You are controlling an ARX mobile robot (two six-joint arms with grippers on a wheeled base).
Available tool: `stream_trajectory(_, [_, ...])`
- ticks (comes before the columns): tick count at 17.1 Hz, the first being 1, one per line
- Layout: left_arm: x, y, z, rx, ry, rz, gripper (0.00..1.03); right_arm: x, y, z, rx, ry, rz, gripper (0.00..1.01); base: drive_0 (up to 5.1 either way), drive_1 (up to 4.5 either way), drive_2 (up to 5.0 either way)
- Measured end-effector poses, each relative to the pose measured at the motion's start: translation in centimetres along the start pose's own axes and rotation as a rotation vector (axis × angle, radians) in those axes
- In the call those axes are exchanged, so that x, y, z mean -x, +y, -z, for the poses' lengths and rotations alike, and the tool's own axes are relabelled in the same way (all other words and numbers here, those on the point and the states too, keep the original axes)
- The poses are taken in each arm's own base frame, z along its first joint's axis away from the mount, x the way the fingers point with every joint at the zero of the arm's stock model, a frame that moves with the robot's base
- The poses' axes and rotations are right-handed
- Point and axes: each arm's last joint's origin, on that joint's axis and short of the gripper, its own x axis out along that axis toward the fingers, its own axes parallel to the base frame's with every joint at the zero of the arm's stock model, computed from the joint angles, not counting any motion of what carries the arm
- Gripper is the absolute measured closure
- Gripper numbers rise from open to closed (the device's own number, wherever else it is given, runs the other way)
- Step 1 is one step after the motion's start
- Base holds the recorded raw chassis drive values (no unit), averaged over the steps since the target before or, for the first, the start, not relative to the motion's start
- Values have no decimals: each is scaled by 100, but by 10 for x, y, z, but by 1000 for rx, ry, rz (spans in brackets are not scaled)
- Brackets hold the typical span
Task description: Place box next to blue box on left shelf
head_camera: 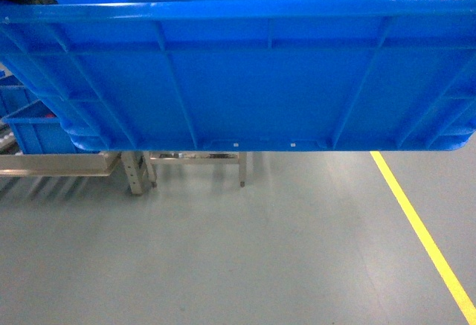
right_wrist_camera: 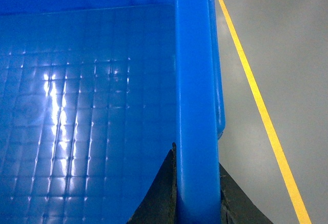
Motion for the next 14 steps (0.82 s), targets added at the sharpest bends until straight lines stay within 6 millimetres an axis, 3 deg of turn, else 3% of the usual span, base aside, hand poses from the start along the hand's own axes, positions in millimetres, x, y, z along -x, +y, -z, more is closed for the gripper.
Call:
stream_trajectory(7, [0,0,0,0,-2,1,96,0,0,0,0,0,0,92,-2,401,-405])
stream_trajectory(10, [-1,0,1,-2,6,0,96,-1,0,1,1,7,1,92,0,0,0])
stream_trajectory(14, [-1,0,0,3,-1,2,96,0,0,0,1,-1,2,92,-479,258,258])
